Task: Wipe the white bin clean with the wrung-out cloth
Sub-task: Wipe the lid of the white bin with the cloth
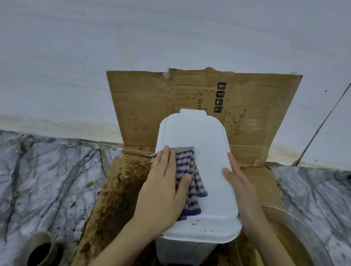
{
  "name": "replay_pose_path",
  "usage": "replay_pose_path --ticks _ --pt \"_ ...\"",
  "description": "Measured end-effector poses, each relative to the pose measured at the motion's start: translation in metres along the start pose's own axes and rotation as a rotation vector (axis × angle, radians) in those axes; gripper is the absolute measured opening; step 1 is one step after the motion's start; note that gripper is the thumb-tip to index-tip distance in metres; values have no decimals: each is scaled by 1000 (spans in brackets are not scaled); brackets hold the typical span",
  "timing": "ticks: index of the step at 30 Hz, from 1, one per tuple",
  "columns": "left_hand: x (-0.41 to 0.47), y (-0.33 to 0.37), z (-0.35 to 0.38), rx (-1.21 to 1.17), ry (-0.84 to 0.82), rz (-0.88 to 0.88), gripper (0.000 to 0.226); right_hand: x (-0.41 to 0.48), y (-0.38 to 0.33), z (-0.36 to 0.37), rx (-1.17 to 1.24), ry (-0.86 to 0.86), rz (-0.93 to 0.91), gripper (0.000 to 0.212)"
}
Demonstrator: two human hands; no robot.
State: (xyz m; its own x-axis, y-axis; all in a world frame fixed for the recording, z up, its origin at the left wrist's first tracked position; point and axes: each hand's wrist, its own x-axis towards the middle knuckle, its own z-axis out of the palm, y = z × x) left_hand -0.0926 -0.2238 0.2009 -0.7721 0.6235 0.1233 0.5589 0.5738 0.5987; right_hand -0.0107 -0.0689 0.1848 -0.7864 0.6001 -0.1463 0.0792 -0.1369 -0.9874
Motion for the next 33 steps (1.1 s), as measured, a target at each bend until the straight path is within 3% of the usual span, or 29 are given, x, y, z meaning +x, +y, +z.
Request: replay_pose_path --ticks 11,14,16,20,27,31,33 --pt "76 -16 -14 -199 -105 134 75 2 -2 0 0 3 3 46" --pt "78 -12 -11 -6 10 35 79 2 -1 0 -28 2 -9 45" --pt "72 -5 -7 63 -1 -86 74 2 0 1 -41 6 -19 45" --pt "73 -3 2 -44 -43 -181 66 0 0 2 -14 10 -13 45" --pt "112 -25 -4 -247 -31 -91 87 3 -2 1 12 18 1 44" --pt "137 -36 -3 -386 -10 -115 64 4 0 0 9 13 -8 42" --pt "139 -37 -2 -407 -2 -132 66 5 1 -1 6 3 -11 40"
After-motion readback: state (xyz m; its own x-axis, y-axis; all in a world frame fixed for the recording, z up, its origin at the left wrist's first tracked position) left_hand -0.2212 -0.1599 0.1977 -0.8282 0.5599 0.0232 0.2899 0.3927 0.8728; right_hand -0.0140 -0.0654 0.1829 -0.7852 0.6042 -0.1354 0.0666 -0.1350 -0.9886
